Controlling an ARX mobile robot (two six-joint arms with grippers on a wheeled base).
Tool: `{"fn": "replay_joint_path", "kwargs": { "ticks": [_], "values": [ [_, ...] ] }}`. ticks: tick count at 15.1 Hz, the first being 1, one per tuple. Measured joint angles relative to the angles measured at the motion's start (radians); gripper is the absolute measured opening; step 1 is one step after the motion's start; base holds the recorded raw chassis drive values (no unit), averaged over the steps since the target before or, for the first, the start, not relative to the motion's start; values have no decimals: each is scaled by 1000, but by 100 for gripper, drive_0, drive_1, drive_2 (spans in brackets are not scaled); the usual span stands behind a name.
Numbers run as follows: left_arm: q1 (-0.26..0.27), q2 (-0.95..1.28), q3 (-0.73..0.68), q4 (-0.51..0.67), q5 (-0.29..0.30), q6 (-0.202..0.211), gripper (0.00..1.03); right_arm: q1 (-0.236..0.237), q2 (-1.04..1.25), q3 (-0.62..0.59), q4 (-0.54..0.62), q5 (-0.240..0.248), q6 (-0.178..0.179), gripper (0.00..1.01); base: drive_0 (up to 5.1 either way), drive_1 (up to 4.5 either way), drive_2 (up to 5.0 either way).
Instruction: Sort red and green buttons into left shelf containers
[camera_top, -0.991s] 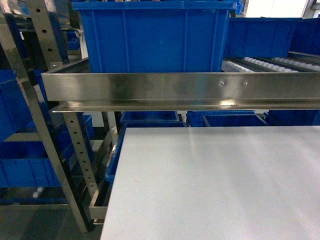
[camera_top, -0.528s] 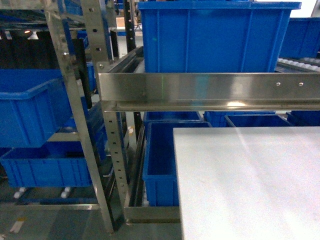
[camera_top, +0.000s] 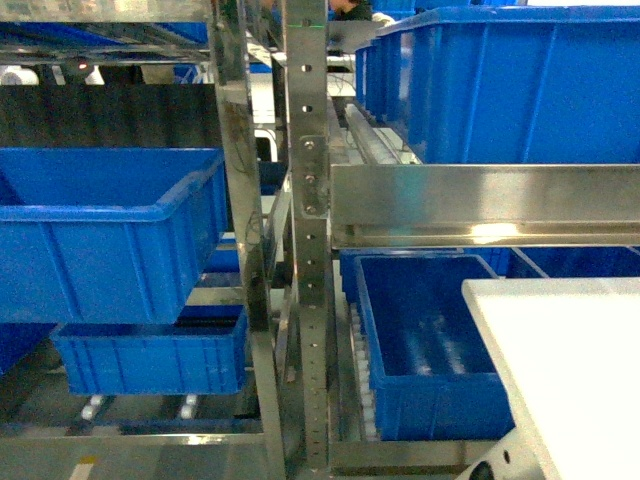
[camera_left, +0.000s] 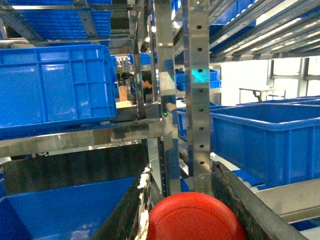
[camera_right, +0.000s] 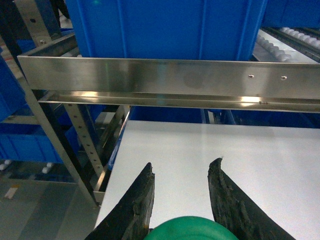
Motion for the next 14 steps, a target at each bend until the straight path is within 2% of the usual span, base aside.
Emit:
{"fn": "replay_joint_path", "kwargs": {
  "ticks": [10, 14],
  "values": [
    [0, 1, 0, -2, 0, 0, 31, 0, 0, 0, -3, 0, 0, 30, -496, 244, 244],
    [0, 0, 0, -1, 0, 0, 31, -1, 0, 0, 0, 0, 0, 30, -463, 385, 101]
  ]
}}
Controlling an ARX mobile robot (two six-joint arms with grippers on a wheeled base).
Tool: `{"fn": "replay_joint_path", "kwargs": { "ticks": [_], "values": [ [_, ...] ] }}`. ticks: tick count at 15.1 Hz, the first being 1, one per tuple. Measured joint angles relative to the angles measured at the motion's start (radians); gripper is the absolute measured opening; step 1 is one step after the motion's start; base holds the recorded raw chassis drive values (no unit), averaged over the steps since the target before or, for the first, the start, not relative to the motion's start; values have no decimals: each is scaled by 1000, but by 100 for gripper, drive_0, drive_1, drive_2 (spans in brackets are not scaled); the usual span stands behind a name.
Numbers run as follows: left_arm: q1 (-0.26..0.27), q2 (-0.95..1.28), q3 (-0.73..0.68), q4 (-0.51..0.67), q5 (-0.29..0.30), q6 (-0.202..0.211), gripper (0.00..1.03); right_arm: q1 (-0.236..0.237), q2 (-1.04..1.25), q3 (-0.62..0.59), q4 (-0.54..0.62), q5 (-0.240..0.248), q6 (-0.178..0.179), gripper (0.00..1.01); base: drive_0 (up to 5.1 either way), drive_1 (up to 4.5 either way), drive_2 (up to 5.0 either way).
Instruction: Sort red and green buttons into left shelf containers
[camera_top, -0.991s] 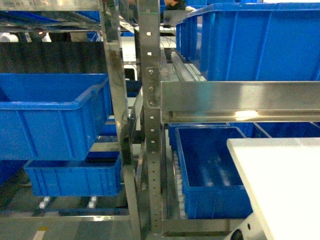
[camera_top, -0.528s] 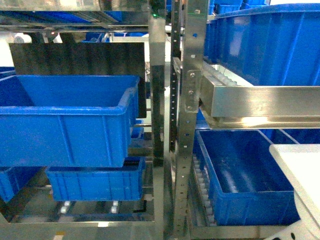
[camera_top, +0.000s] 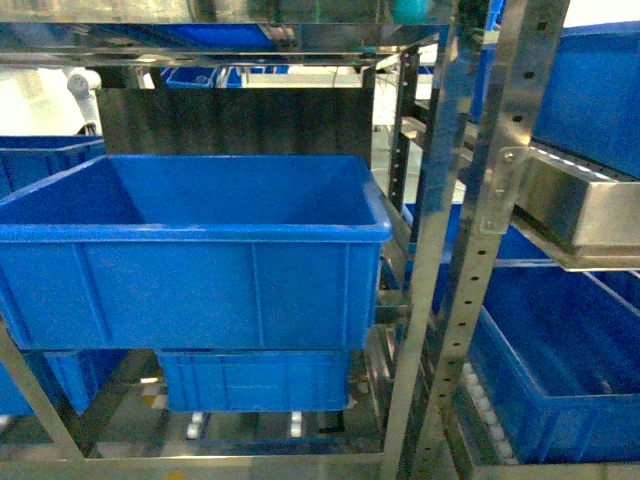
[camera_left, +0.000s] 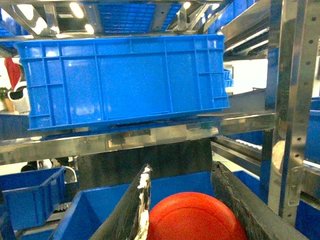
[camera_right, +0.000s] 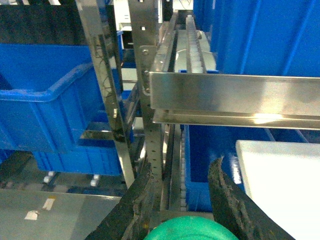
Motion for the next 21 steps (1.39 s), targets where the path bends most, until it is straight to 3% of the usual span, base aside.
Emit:
{"fn": "replay_joint_path", "kwargs": {
  "ticks": [5, 17, 21],
  "values": [
    [0, 0, 0, -2, 0, 0, 31, 1, 0, 0, -3, 0, 0, 30, -450, 410, 58],
    [1, 0, 0, 0, 0, 0, 31, 1, 0, 0, -4, -3, 0, 30, 1, 302, -299],
    [1, 3, 0, -1, 0, 0, 31, 1, 1, 0, -2, -3, 0, 29, -3, 29, -36]
  ]
}}
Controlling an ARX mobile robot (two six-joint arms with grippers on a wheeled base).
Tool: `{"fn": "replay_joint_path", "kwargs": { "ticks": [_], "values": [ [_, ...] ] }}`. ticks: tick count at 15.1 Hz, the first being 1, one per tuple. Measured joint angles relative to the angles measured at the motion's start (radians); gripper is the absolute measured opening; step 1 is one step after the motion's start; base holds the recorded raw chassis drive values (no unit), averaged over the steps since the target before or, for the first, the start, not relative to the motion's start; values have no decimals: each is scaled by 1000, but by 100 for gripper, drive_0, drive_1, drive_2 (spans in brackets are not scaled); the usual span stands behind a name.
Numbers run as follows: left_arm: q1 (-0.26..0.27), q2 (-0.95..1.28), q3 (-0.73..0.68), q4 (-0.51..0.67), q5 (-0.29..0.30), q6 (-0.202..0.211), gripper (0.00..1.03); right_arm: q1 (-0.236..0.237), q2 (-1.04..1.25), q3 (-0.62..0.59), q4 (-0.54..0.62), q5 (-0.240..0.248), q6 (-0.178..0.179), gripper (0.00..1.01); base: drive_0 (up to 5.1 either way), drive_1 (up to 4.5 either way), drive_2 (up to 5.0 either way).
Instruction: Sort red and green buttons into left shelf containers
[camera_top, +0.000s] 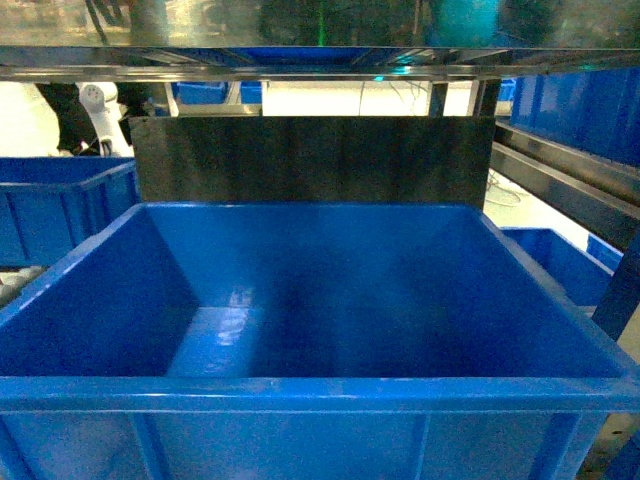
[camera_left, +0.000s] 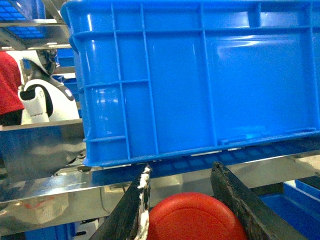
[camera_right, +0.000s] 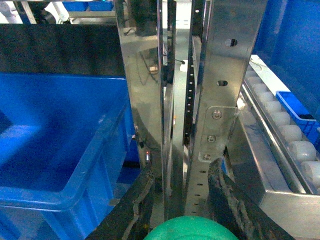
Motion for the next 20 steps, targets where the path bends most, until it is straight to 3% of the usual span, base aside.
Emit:
{"fn": "replay_joint_path", "kwargs": {
  "ticks": [20],
  "values": [
    [0, -1, 0, -1, 0, 0, 31, 0, -1, 0, 0, 2, 0, 29, 32, 32, 32]
  ]
}}
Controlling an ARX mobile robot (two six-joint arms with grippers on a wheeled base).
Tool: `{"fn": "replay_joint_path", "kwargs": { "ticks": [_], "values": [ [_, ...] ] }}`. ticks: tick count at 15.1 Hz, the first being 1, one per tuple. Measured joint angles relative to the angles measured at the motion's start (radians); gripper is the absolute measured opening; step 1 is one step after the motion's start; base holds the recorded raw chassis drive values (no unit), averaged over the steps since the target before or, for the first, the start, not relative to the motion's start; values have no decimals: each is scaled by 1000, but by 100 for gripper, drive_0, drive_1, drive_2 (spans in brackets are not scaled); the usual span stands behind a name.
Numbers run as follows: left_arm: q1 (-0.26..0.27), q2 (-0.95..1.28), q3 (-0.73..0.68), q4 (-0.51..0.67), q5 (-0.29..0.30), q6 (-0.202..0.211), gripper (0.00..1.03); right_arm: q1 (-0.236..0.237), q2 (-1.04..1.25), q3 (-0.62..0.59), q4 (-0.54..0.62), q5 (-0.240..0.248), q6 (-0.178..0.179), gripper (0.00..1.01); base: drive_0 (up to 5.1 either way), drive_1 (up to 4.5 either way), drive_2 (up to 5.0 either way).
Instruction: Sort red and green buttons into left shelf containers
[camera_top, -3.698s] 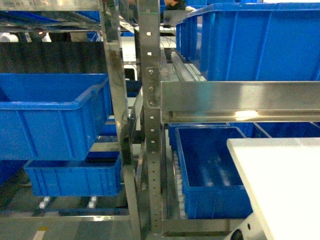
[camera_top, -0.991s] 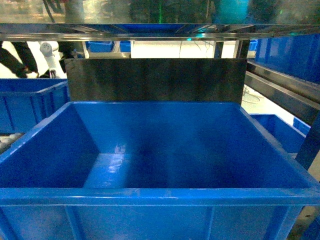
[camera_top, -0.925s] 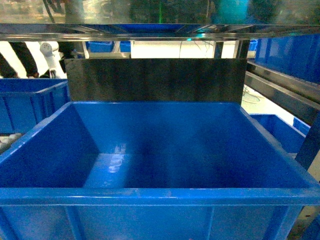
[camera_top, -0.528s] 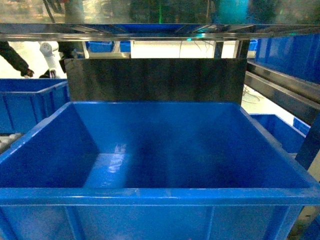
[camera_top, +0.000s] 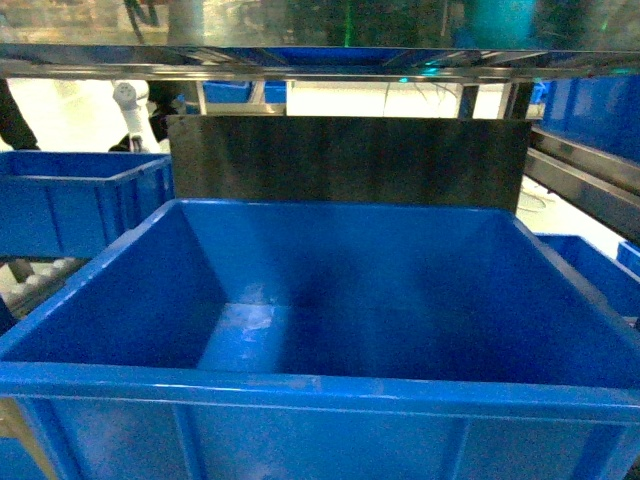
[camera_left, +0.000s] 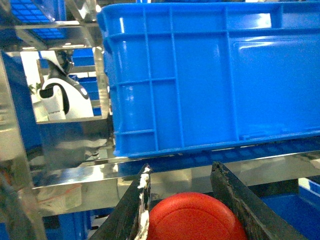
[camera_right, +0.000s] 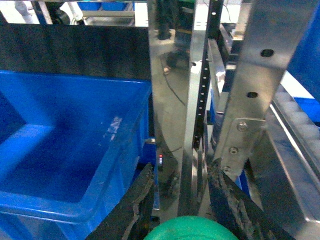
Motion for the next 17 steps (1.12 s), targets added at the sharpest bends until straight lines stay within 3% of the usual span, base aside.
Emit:
{"fn": "replay_joint_path", "kwargs": {
  "ticks": [17],
  "values": [
    [1, -3, 0, 0, 0, 0, 31, 0, 0, 0, 0, -2, 0, 29, 25, 25, 25]
  ]
}}
